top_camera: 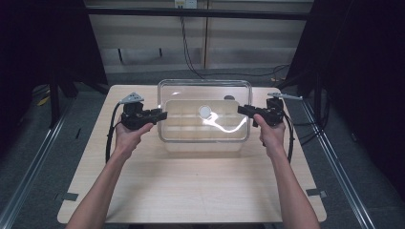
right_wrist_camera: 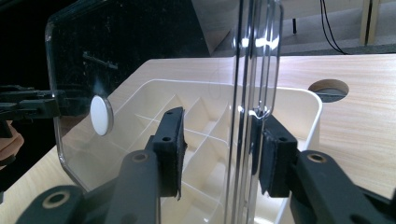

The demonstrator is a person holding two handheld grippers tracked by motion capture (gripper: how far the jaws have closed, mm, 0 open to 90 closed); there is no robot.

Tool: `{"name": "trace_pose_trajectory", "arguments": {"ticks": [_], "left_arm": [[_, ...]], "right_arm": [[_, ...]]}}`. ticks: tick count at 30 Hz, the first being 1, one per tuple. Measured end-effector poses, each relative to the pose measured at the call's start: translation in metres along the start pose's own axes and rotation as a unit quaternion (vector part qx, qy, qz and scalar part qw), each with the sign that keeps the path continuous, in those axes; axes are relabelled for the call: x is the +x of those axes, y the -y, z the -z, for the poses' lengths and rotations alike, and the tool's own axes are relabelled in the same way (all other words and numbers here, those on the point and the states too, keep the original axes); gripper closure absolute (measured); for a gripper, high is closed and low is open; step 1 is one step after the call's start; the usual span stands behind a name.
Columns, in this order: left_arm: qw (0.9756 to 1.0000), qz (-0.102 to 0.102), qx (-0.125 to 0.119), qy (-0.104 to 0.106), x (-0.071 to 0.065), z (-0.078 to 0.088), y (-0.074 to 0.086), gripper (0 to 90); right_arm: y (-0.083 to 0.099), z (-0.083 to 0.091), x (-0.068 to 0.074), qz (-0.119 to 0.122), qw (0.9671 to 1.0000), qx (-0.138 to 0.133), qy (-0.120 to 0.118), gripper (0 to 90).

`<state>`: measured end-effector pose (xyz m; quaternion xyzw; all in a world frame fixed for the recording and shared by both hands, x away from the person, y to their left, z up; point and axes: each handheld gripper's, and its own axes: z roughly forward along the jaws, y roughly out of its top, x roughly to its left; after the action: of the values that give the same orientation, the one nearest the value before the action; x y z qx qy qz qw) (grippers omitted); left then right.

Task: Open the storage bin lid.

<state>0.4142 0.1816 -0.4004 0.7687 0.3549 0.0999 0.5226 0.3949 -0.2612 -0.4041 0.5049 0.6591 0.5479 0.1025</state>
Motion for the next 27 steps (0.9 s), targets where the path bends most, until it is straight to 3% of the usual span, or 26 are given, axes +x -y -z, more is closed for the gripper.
{"name": "trace_pose_trajectory", "arguments": {"ticks": [16, 27], "left_arm": [[0.9998, 0.004, -0.017, 0.003, -0.008, 0.016, 0.002, 71.7], [0.9998, 0.005, -0.016, 0.007, -0.01, 0.024, 0.011, 72.5]], "right_arm": [[0.002, 0.014, 0.014, 0.011, 0.9999, 0.0, -0.004, 59.6], [0.017, 0.015, 0.018, 0.005, 0.9999, -0.003, -0.016, 60.1]]}}
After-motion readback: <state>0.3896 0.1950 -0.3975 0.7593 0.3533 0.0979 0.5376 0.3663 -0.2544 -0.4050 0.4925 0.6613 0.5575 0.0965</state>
